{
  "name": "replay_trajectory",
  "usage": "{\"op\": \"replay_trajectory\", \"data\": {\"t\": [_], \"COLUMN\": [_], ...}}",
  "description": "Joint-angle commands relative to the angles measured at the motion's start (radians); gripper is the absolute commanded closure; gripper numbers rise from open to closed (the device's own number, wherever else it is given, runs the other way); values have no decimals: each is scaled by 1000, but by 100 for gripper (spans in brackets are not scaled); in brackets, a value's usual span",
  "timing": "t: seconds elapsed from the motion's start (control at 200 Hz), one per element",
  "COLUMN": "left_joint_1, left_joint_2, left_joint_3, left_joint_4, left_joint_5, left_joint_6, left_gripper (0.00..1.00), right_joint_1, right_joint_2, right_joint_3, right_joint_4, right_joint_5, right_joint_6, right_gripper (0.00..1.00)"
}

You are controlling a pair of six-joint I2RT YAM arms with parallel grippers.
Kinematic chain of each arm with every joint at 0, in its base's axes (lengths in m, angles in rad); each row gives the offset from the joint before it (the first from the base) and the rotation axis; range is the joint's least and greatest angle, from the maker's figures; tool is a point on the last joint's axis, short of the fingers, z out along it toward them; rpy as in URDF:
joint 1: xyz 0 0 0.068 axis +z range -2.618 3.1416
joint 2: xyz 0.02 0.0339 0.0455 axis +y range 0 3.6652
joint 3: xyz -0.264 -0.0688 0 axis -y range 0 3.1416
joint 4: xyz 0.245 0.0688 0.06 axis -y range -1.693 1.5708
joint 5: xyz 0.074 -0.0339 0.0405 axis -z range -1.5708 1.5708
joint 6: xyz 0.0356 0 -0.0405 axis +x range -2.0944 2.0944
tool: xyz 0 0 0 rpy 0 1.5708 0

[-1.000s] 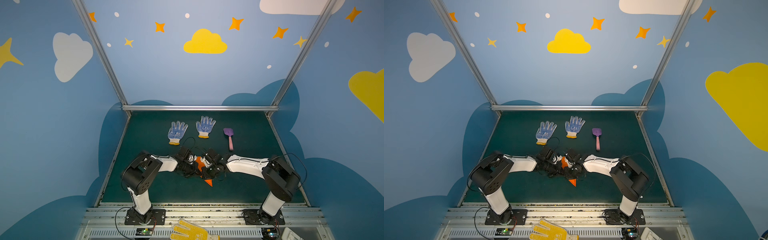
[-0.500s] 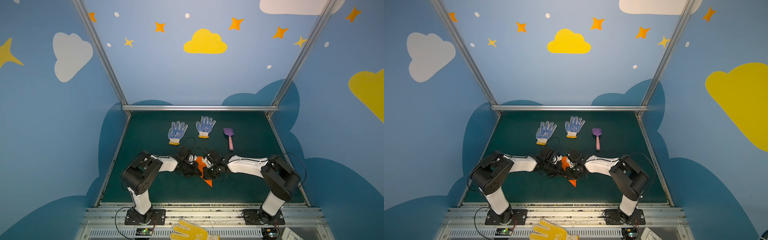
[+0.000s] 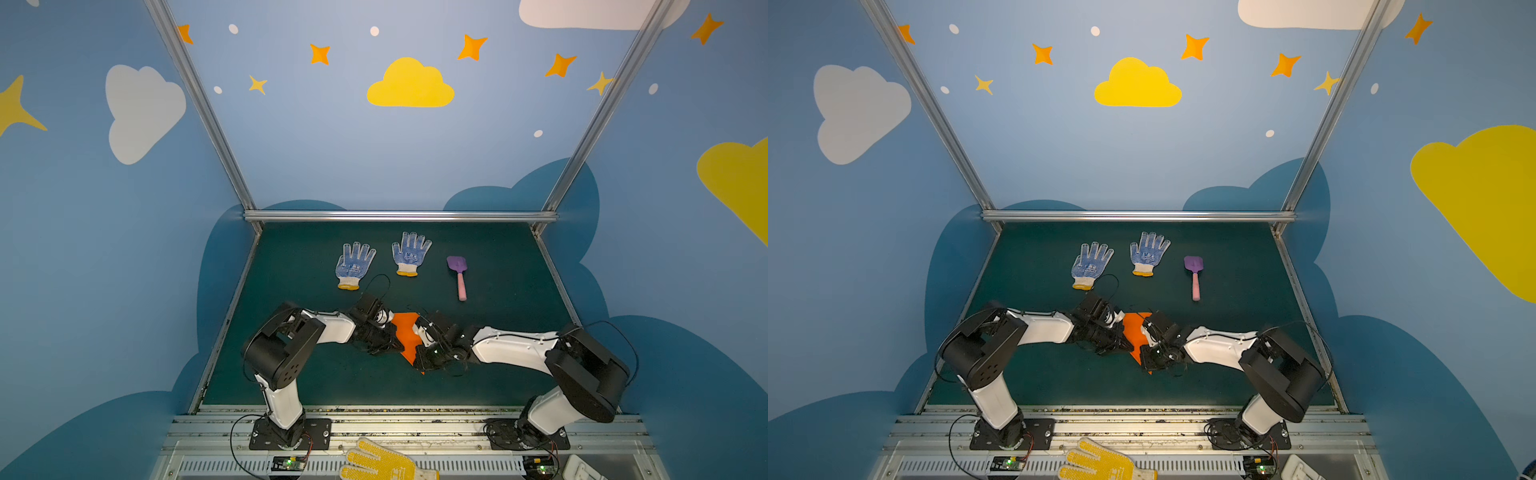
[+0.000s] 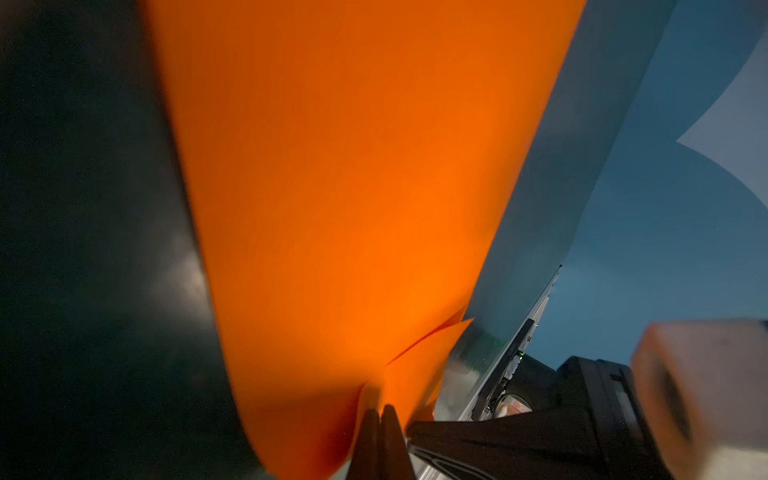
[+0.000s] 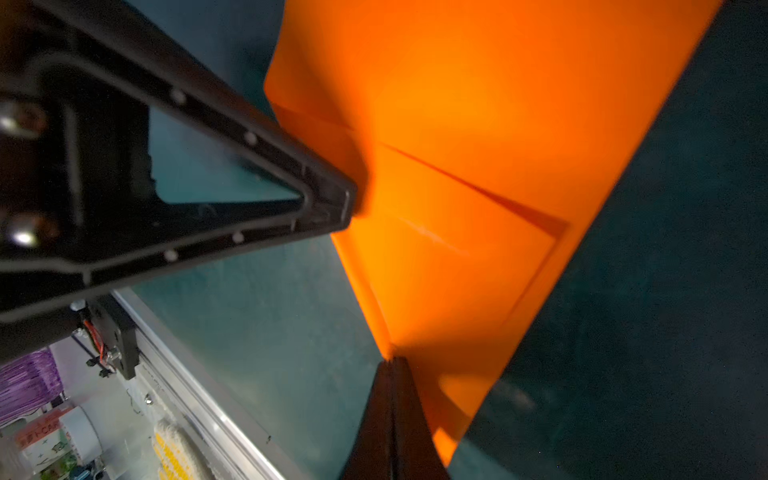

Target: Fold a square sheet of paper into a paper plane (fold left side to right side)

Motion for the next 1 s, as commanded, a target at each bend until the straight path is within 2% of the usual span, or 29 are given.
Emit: {"op": "replay_trajectory", "data": {"t": [0.0, 0.33, 0.586, 0.791, 0.996], "left_joint_1": [-3, -1, -4, -3, -3], "left_joint_2": [33, 14, -8, -19, -26], "left_joint_3": [-28, -48, -67, -68, -65], "left_joint_4": [-59, -52, -39, -39, -45], "left_joint_5": [-111, -139, -148, -153, -153], "left_joint_6": [-4, -48, -67, -73, -71], "left_gripper": [96, 96, 96, 96, 96], "right_joint_1": [16, 13, -6, -2, 8], "right_joint_2": [-11, -141, -241, -159, -34], "right_joint_3": [-98, -227, -115, 41, 123], "right_joint_4": [-119, -155, -250, -234, -183], "right_joint_5": [37, 61, 55, 38, 21], "right_joint_6": [45, 118, 95, 73, 64], "right_gripper": [100, 100, 100, 100, 100]}}
